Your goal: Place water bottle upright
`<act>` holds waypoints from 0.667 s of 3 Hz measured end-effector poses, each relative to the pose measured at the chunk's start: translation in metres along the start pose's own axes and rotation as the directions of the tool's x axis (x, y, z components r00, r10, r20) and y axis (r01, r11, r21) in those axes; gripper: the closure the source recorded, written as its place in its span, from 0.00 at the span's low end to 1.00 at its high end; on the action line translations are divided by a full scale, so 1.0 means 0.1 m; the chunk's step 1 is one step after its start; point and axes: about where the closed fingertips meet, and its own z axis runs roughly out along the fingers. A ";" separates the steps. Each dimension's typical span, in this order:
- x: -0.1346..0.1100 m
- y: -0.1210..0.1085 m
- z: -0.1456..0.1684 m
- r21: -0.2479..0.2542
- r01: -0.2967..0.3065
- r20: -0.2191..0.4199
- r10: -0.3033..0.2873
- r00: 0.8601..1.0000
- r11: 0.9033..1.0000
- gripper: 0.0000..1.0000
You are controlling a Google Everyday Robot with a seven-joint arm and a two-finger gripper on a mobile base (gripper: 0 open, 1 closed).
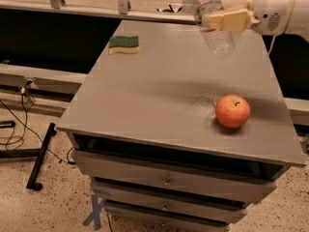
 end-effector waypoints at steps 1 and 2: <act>0.01 -0.02 0.07 -0.004 -0.049 0.161 0.049 0.986 0.999 1.00; 0.01 -0.02 0.07 -0.004 -0.049 0.160 0.049 0.986 0.999 1.00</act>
Offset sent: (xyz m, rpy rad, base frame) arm 0.0043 -0.0002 -0.0043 0.1338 -0.0215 -0.0005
